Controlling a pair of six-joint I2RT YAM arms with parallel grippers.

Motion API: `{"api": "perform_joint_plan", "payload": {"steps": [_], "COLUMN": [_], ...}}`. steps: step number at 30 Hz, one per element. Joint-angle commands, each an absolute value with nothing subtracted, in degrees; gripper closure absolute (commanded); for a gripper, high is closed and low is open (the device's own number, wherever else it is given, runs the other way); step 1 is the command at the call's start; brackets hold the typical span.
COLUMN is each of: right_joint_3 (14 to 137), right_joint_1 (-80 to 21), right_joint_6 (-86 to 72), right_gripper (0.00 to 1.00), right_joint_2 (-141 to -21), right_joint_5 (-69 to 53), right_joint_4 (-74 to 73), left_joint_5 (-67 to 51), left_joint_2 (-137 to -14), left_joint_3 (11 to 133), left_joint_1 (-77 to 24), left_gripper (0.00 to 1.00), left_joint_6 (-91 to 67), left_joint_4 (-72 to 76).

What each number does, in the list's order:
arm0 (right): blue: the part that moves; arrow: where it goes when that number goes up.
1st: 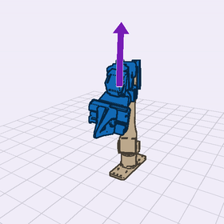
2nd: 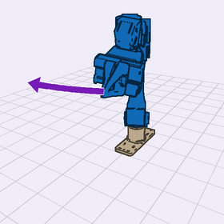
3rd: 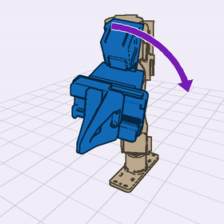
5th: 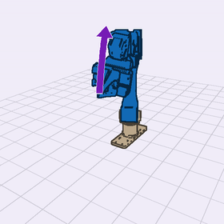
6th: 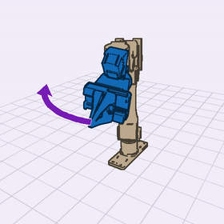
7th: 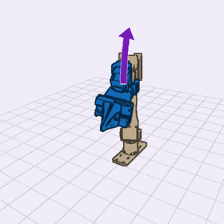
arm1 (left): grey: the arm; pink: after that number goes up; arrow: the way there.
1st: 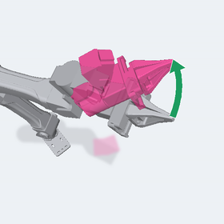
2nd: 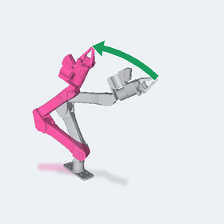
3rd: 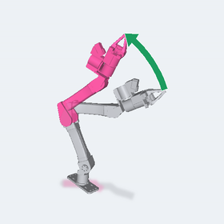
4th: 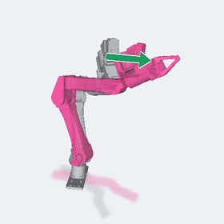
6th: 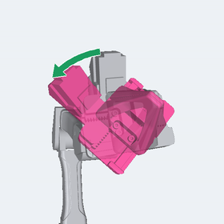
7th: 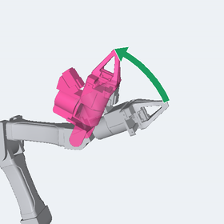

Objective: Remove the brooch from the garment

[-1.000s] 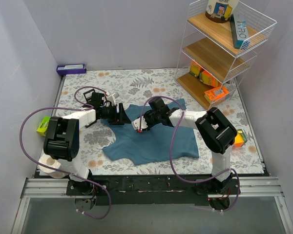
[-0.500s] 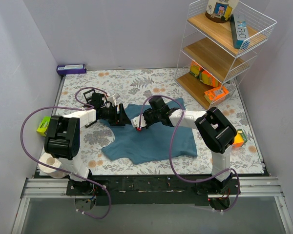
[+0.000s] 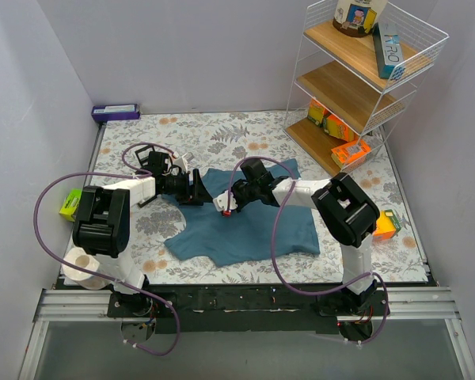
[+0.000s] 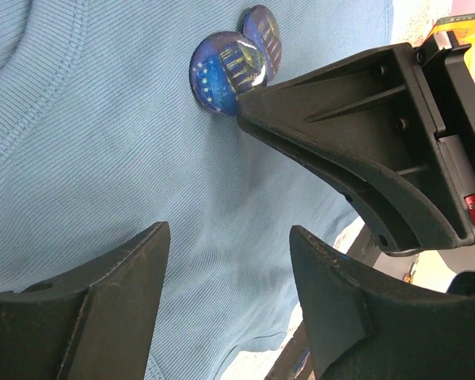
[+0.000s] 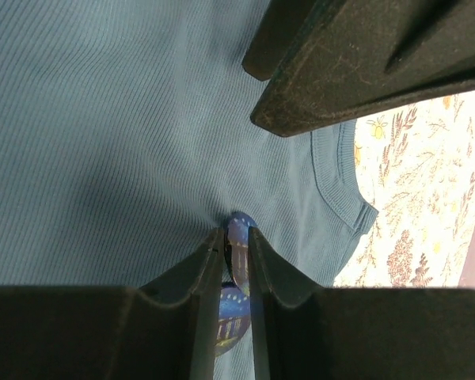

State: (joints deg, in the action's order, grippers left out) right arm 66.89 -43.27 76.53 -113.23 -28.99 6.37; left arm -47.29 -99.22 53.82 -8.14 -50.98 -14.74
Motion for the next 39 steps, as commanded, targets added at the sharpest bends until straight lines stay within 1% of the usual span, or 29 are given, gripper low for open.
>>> {"api": "perform_joint_plan", "payload": {"steps": [1, 6, 10, 13, 14, 16, 20, 22, 23, 25, 33, 39], "right_joint_3": [67.94, 67.59, 68.03, 68.99, 70.39, 71.97, 76.63, 79.18, 80.32, 82.25, 85.07, 87.71], "right_joint_1": [-43.59, -43.51, -42.98, -42.8, -42.72, -42.54, -41.75, -41.4, -41.14, -41.04, -41.13, -41.31], "right_joint_6": [77.43, 77.26, 74.19, 73.04, 72.25, 70.32, 61.63, 54.69, 52.84, 48.11, 35.52, 28.66], "right_gripper": [0.76, 0.8, 0.83, 0.93, 0.99, 0.99, 0.99, 0.99, 0.99, 0.99, 0.99, 0.99], "right_joint_2": [-114.08, -114.52, -114.78, -114.7, -114.7, -114.52, -114.08, -113.91, -113.91, -114.17, -114.17, -113.56], "right_joint_5": [-30.41, -28.39, -27.42, -27.51, -27.68, -28.21, -28.83, -28.65, -28.83, -28.57, -25.32, -24.43], "right_joint_4": [11.33, 13.27, 14.59, 13.45, 12.58, 9.16, 2.21, 0.1, -3.91, -7.1, -18.79, -26.62], "left_joint_5": [-49.22, -49.57, -50.01, -50.45, -50.8, -50.98, -50.98, -52.38, -52.82, -54.04, -54.58, -57.56], "left_joint_2": [-99.75, -100.46, -100.63, -100.81, -100.72, -100.64, -99.93, -100.19, -100.28, -100.63, -98.7, -98.44], "left_joint_3": [53.88, 54.23, 54.4, 54.58, 54.67, 54.84, 54.58, 54.49, 54.49, 54.67, 53.53, 52.65], "left_joint_1": [-7.65, -7.56, -7.56, -7.47, -7.47, -7.47, -7.47, -7.47, -7.47, -7.47, -7.56, -7.82], "left_gripper": [0.39, 0.39, 0.39, 0.4, 0.39, 0.39, 0.39, 0.39, 0.39, 0.39, 0.39, 0.39], "left_joint_6": [-50.19, -49.92, -49.57, -49.22, -49.13, -48.69, -47.29, -46.5, -46.41, -46.06, -42.28, -39.21], "left_joint_4": [-14.41, -14.94, -15.12, -15.29, -15.29, -15.29, -14.94, -15.03, -15.03, -15.03, -11.96, -10.72]}}
